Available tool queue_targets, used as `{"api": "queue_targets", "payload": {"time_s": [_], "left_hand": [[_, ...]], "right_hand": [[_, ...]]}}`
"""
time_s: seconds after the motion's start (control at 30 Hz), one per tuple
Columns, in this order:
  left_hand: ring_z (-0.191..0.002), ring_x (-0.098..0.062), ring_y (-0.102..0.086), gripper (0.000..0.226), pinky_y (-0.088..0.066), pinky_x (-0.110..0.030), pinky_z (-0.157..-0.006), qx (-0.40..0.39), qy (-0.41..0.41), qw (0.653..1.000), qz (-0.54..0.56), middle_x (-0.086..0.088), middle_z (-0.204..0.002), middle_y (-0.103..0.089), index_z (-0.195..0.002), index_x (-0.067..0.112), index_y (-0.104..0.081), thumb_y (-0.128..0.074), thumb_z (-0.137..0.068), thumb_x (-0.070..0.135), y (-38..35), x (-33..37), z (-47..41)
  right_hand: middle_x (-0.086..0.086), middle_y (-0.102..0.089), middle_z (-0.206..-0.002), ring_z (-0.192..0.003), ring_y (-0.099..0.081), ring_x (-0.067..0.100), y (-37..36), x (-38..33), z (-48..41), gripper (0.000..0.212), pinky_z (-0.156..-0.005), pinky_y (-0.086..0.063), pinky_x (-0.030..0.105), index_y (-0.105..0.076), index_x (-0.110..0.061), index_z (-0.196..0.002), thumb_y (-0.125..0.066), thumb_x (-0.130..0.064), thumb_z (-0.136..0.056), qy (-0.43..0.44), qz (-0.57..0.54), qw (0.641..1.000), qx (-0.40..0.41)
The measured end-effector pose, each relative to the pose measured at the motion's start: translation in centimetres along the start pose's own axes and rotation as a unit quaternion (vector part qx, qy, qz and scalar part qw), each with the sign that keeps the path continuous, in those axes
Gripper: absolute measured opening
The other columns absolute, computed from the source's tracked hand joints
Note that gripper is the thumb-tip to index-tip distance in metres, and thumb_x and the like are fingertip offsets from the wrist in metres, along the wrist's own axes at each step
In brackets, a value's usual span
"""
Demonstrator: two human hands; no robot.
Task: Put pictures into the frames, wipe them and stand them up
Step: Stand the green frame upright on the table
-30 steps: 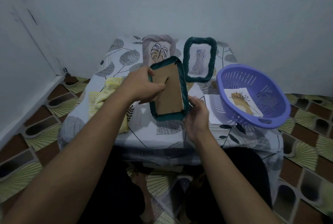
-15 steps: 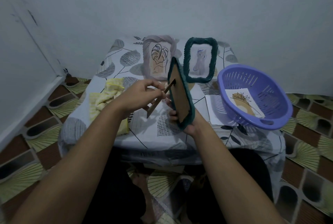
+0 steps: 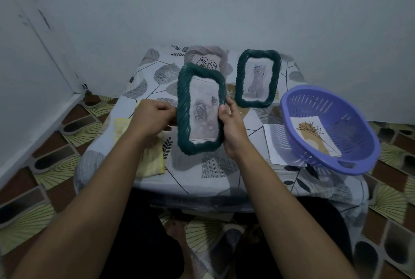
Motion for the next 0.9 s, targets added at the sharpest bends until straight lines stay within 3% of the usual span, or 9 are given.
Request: {"api": "queue_targets", "payload": {"time_s": [0.13,0.27,0.33,0.4,0.47,0.53,0.67,0.83,0.9], "left_hand": [[-0.044,-0.014,-0.048,0.028,-0.046,-0.021,-0.043,0.010,0.084,0.982,0.167,0.000,-0.048,-0.055,-0.067,0.009,-0.061,-0.055,-0.095,0.011,0.4,-0.7,-1.8],[-0.046,-0.012,-0.028,0.030,-0.034,-0.022,-0.047,-0.026,0.093,0.964,0.248,0.003,-0.051,-0.033,-0.070,0.017,-0.051,-0.043,-0.099,0.018,0.5,-1.8,-3.9],[-0.040,-0.008,-0.035,0.039,-0.033,-0.019,-0.044,-0.019,0.082,0.963,0.256,0.007,-0.045,-0.041,-0.065,0.019,-0.046,-0.039,-0.103,0.021,0.5,-1.8,-4.7],[-0.044,-0.007,-0.054,0.044,-0.045,-0.018,-0.048,-0.029,0.093,0.952,0.289,0.005,-0.048,-0.058,-0.069,0.013,-0.051,-0.033,-0.106,0.029,0.7,-2.0,-6.0],[-0.087,-0.023,-0.072,0.054,-0.057,-0.032,-0.082,-0.063,0.113,0.937,0.325,-0.010,-0.088,-0.076,-0.100,0.000,-0.065,-0.030,-0.104,0.042,1.3,-2.0,-7.9],[-0.110,-0.034,-0.067,0.059,-0.053,-0.046,-0.096,-0.063,0.129,0.931,0.334,-0.017,-0.114,-0.072,-0.123,0.004,-0.064,-0.029,-0.101,0.045,1.9,-2.3,-9.6],[-0.088,-0.023,-0.072,0.048,-0.059,-0.036,-0.078,-0.026,0.084,0.936,0.341,-0.009,-0.097,-0.076,-0.106,0.013,-0.071,-0.028,-0.103,0.035,2.5,-1.7,-12.4],[-0.110,-0.032,-0.067,0.053,-0.055,-0.053,-0.094,0.032,0.092,0.942,0.321,-0.013,-0.117,-0.071,-0.123,0.015,-0.068,-0.028,-0.100,0.040,4.0,-3.6,-16.7],[-0.107,-0.031,-0.068,0.051,-0.056,-0.052,-0.092,0.056,0.100,0.943,0.311,-0.012,-0.115,-0.072,-0.122,0.017,-0.069,-0.029,-0.100,0.040,4.8,-4.6,-18.0]], "right_hand": [[0.006,-0.065,-0.124,-0.112,-0.064,0.024,-1.3,-0.2,-1.3,0.030,-0.092,-0.057,0.044,-0.045,-0.032,-0.133,-0.045,-0.019,-0.106,0.054,0.042,0.998,-0.002],[-0.001,-0.068,-0.109,-0.096,-0.067,0.010,-2.8,-0.5,-2.9,0.028,-0.082,-0.059,0.030,-0.042,-0.036,-0.131,-0.042,-0.020,-0.107,0.085,0.053,0.995,-0.013],[0.008,-0.066,-0.118,-0.101,-0.066,0.013,-3.8,-0.5,-3.9,0.031,-0.083,-0.058,0.029,-0.041,-0.034,-0.134,-0.041,-0.020,-0.108,0.097,0.066,0.993,-0.018],[0.011,-0.063,-0.126,-0.107,-0.065,0.015,-4.9,-0.5,-4.9,0.034,-0.085,-0.058,0.030,-0.040,-0.033,-0.138,-0.040,-0.019,-0.108,0.106,0.064,0.992,-0.025],[0.013,-0.058,-0.135,-0.120,-0.061,0.023,-6.1,-0.5,-6.0,0.034,-0.097,-0.055,0.042,-0.040,-0.035,-0.137,-0.041,-0.018,-0.107,0.120,0.052,0.991,-0.026],[0.016,-0.053,-0.142,-0.129,-0.055,0.030,-7.1,-0.5,-7.0,0.033,-0.107,-0.046,0.054,-0.043,-0.042,-0.131,-0.043,-0.020,-0.106,0.134,0.055,0.989,-0.016],[0.012,-0.050,-0.144,-0.132,-0.051,0.029,-9.2,-0.5,-8.8,0.032,-0.109,-0.043,0.056,-0.044,-0.052,-0.126,-0.049,-0.035,-0.099,0.163,0.084,0.983,0.007],[0.002,-0.059,-0.115,-0.109,-0.057,0.021,-11.0,0.1,-11.4,0.032,-0.100,-0.048,0.042,-0.043,-0.038,-0.132,-0.046,-0.021,-0.105,0.163,0.100,0.981,-0.009],[0.011,-0.060,-0.122,-0.108,-0.058,0.023,-11.6,0.6,-12.3,0.037,-0.098,-0.049,0.042,-0.041,-0.037,-0.134,-0.046,-0.015,-0.105,0.148,0.108,0.983,-0.023]]}}
Point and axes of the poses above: each hand's wrist, its own z-axis away from the middle knuckle, its own y-axis out of the back of the hand, x = y × z, the point moved 3 cm from there along -z, towards the middle knuckle
